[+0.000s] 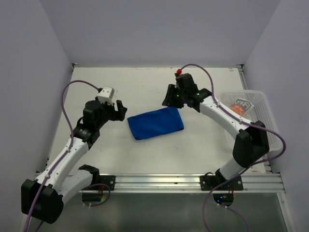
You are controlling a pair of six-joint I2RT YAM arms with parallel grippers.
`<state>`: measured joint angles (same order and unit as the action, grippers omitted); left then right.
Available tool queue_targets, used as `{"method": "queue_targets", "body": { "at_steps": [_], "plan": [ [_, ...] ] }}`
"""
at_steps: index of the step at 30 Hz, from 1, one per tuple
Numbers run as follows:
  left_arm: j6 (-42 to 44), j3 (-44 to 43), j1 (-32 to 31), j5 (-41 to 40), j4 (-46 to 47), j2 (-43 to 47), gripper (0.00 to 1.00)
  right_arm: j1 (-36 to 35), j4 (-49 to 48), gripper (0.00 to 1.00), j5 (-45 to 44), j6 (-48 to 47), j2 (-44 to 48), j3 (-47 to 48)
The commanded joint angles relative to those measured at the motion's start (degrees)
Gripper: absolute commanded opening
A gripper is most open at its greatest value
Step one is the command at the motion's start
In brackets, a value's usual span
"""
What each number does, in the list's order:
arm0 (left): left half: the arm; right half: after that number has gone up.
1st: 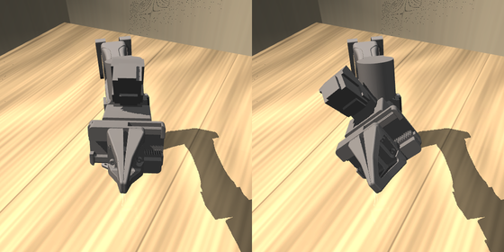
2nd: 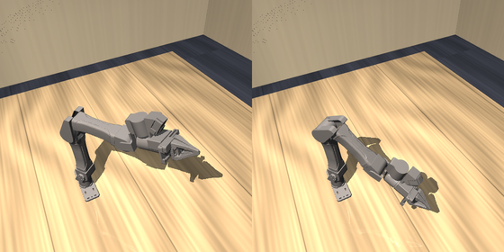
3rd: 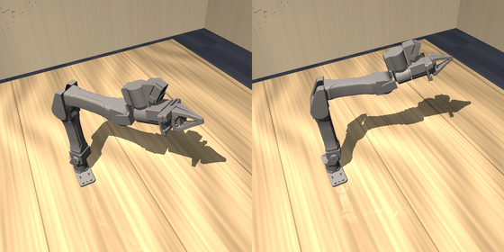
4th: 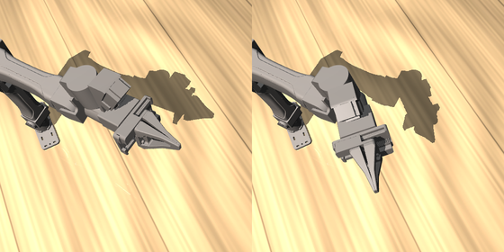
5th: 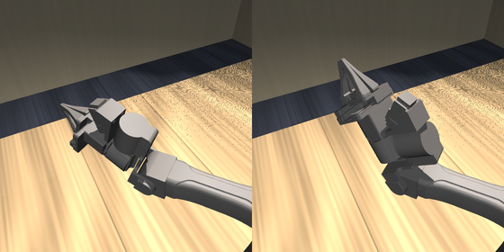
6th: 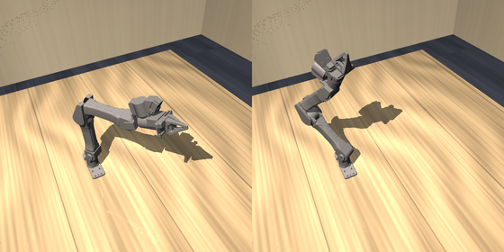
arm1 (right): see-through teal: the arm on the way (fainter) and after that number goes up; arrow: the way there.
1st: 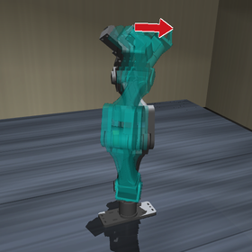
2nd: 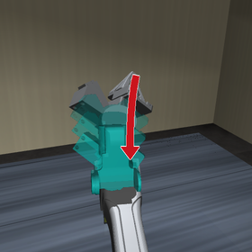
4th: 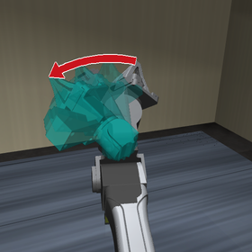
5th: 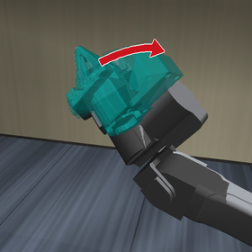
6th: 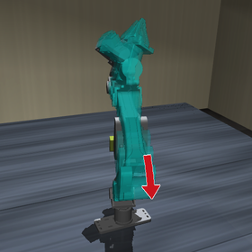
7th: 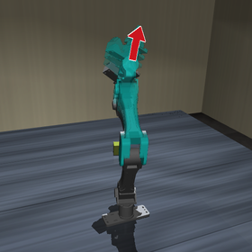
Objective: Roll the towels
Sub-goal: Fold the towel
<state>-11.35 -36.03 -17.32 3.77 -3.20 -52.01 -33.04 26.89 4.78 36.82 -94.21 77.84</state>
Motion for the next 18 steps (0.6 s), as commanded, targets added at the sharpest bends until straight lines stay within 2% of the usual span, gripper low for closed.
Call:
{"method": "queue_targets", "body": {
  "at_steps": [1,5,6,9,12,14,18],
  "plan": [
    [-2.6,-5.6,-0.2,4.2,-0.3,-4.8,0.77,3.3,-1.1,0.39,-0.1,-1.9,6.3,-5.4],
    [-7.7,-8.7,-0.2,12.4,1.6,-11.5,0.75,7.3,-0.3,0.36,-2.3,-4.7,9.8,-11.9],
    [-8.4,-8.9,-0.6,13.8,4.7,-14.1,0.74,7.6,-0.7,0.36,-2.1,-5.0,10.4,-13.1],
    [-10.0,-9.2,-3.3,15.6,7.9,-19.2,0.64,8.8,-3.3,0.34,-1.2,-5.1,10.5,-17.2],
    [-12.0,-8.2,-6.8,16.9,11.2,-24.5,0.47,10.1,-5.1,0.33,0.1,-5.0,9.1,-18.7],
    [-14.0,-7.1,-9.6,17.2,14.6,-26.6,0.40,10.8,-5.6,0.33,0.6,-5.4,8.3,-18.7],
    [-16.3,-5.0,-13.2,18.4,17.8,-32.2,0.19,11.4,-6.1,0.33,1.6,-5.5,6.6,-17.9]
  ]
}}
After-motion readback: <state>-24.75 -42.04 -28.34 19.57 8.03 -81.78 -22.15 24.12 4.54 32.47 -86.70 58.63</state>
